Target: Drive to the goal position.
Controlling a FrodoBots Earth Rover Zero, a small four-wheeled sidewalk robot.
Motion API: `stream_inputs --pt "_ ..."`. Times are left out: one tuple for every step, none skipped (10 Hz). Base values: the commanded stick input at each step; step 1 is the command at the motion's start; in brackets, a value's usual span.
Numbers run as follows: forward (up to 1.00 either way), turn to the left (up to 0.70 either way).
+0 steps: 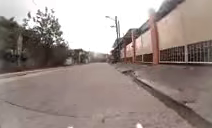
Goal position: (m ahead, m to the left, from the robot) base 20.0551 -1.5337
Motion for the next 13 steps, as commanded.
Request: stream_inputs --pt "1.00 0.00" --pt "1.00 0.00" --pt "1.00 0.00" --pt "1.00 0.00" --pt "1.00 0.00" --pt "1.00 0.00" --pt "1.00 0.00" --pt "1.00 0.00" --pt "1.00 0.00" --pt "1.00 0.00" --pt "1.00 0.00" --pt "1.00 0.00" --pt "1.00 0.00"
